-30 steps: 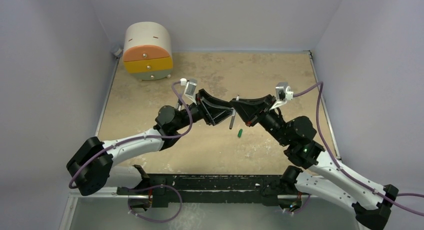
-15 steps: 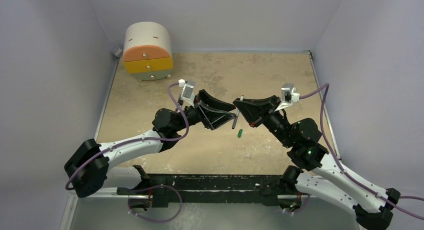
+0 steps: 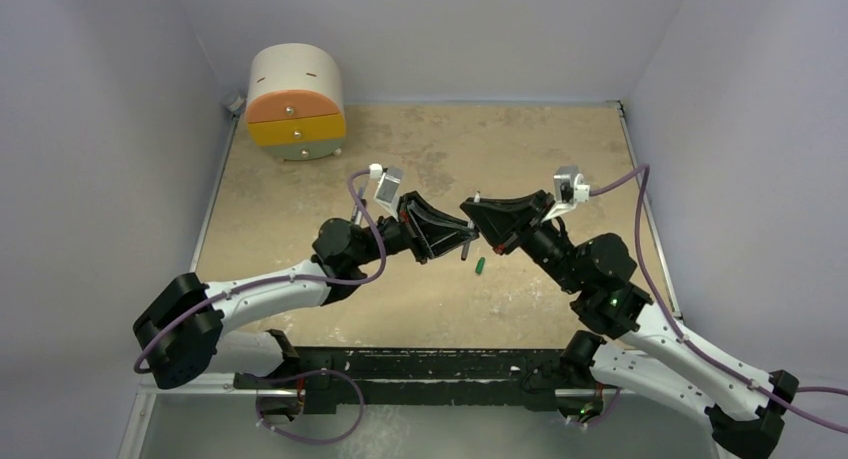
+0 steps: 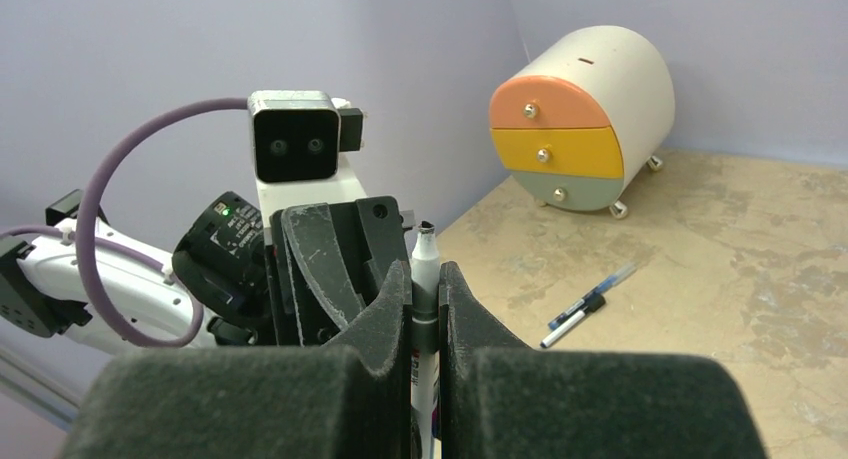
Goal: Insert the pens into the pen caps
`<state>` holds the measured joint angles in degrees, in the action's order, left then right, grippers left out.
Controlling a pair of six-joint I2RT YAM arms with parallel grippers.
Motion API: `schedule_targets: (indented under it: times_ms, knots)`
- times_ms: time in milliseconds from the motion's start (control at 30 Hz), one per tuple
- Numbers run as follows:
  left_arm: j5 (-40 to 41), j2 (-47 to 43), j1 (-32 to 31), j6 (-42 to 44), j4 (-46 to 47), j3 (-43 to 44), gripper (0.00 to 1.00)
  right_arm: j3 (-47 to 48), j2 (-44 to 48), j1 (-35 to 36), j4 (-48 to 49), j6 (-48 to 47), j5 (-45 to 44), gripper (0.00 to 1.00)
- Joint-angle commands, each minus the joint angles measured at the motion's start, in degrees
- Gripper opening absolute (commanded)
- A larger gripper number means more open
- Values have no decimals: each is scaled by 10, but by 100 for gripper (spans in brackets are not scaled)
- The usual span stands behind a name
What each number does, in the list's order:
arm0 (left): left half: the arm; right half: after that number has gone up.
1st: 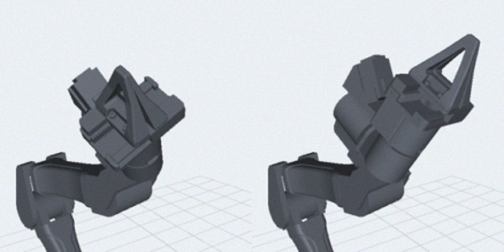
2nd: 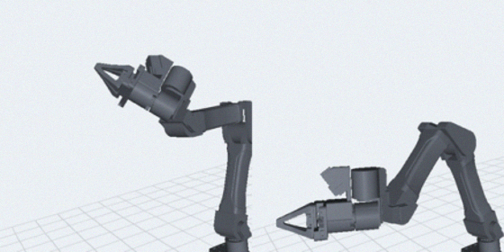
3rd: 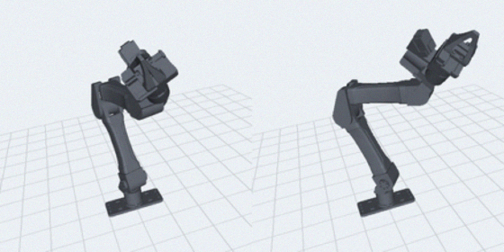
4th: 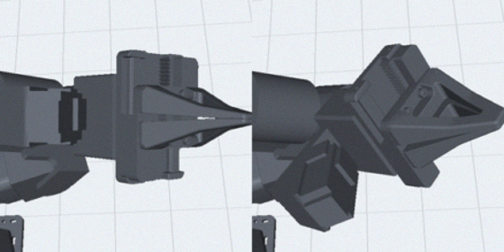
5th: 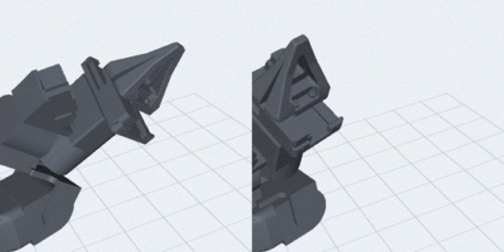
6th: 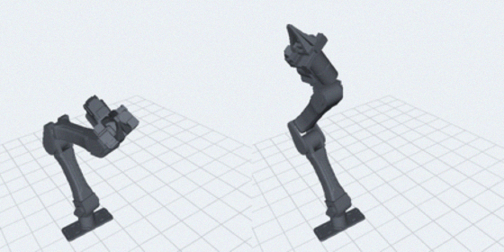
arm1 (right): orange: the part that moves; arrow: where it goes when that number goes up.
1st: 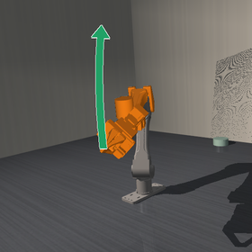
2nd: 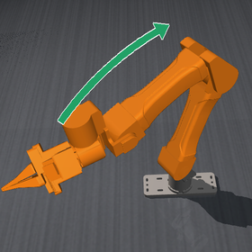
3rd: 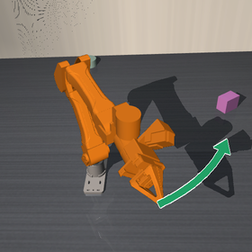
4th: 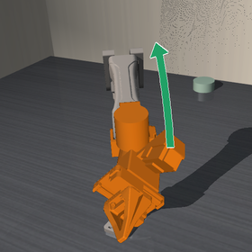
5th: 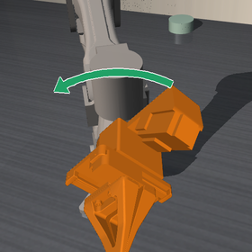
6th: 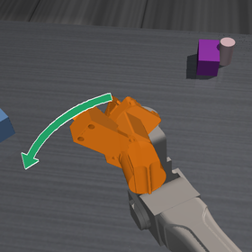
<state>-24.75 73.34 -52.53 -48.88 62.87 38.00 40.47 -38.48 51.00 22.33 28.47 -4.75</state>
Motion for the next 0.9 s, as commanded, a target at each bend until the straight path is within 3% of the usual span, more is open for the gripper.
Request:
schedule_targets:
  times_ms: [0,33,100,133,167,267,400,500,600,867]
  knots:
    - [-12,-9,-5,14,15,8,0,18,5,-2,29,-14,-11,0]
    - [-8,-12,-4,21,9,8,0,19,4,-2,25,-14,-12,0]
    - [9,-23,-3,47,-26,12,0,24,3,-3,3,-14,-48,29]
    - [25,-30,-2,73,-83,18,0,30,8,-2,-24,-17,-80,46]
    - [49,-41,-1,103,-138,26,0,35,14,-2,-59,-9,-114,56]
    - [166,-73,10,201,-309,54,0,36,43,-2,-184,30,-180,62]
    - [297,-87,11,317,-499,99,0,35,34,-2,-350,88,-242,82]
    - [318,-104,11,349,-532,92,0,37,-26,-2,-454,159,-248,82]
    - [325,-117,12,351,-517,74,0,26,-78,-2,-478,191,-244,82]
    - [323,-108,10,345,-503,54,0,37,-180,-2,-471,214,-233,49]
